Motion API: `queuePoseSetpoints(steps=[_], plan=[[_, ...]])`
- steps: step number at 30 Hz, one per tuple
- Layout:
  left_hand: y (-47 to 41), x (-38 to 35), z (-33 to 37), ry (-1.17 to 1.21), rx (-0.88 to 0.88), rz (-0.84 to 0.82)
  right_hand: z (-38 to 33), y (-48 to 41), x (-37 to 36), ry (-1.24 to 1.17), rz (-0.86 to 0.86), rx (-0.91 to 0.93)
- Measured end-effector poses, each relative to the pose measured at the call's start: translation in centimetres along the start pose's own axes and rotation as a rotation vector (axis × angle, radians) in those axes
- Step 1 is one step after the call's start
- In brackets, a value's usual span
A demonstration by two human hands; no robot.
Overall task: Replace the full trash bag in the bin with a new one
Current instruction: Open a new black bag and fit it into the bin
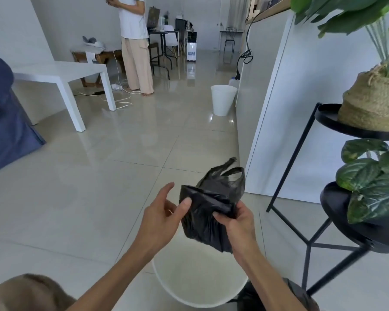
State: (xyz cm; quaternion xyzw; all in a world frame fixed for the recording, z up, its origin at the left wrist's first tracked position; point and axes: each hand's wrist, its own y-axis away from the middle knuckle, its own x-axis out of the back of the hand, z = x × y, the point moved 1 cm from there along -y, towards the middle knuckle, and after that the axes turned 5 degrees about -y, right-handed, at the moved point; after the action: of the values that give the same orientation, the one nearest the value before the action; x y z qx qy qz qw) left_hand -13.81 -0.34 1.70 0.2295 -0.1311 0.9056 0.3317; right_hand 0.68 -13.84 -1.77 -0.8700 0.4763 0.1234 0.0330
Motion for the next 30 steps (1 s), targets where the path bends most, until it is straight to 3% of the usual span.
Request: queuePoseSetpoints(steps=[3, 6, 8, 10, 12, 15, 18, 21, 25, 28, 30], plan=[[-0.8, -1.3, 1.6, 0.258, 0.183, -0.182, 0.3, 0.6, -0.6, 0.072, -0.028, 0.013], [-1.3, -2.1, 2.0, 0.346, 0.288, -0.149, 0.4, 0.8, 0.4, -0.079, -0.274, -0.065], [-1.3, -2.2, 1.2, 0.324, 0.269, -0.108, -0.1, 1.0, 1.5, -0.247, -0.476, -0.149], [-1.1, -2.1, 0.3, 0.257, 0.186, -0.105, -0.6, 0.9, 2.2, -0.299, -0.569, -0.179], [-0.8, -2.1, -0.6, 0.195, 0.106, -0.134, -1.1, 0.5, 2.4, -0.267, -0.516, -0.19], [-0.6, -2.5, -1.7, 0.042, -0.044, -0.133, -1.8, -0.5, 1.5, -0.04, -0.268, -0.165], [-0.2, -3.7, -3.8, -0.317, -0.136, -0.184, -2.4, -1.6, 1.5, -0.04, -0.027, -0.16], [0.4, -5.7, -6.1, -0.81, -0.227, -0.436, -3.0, -2.1, 2.0, -0.051, 0.055, -0.148], [0.8, -8.6, -7.0, -1.149, -0.182, -0.702, -3.0, -1.8, 2.3, -0.047, 0.09, -0.157], [0.3, -9.0, -5.9, -1.144, -0.142, -0.717, -3.2, -1.5, 2.4, -0.015, 0.099, -0.153], [-0.3, -8.3, -4.2, -0.922, -0.137, -0.611, -2.9, -1.2, 2.4, 0.037, 0.113, -0.163]])
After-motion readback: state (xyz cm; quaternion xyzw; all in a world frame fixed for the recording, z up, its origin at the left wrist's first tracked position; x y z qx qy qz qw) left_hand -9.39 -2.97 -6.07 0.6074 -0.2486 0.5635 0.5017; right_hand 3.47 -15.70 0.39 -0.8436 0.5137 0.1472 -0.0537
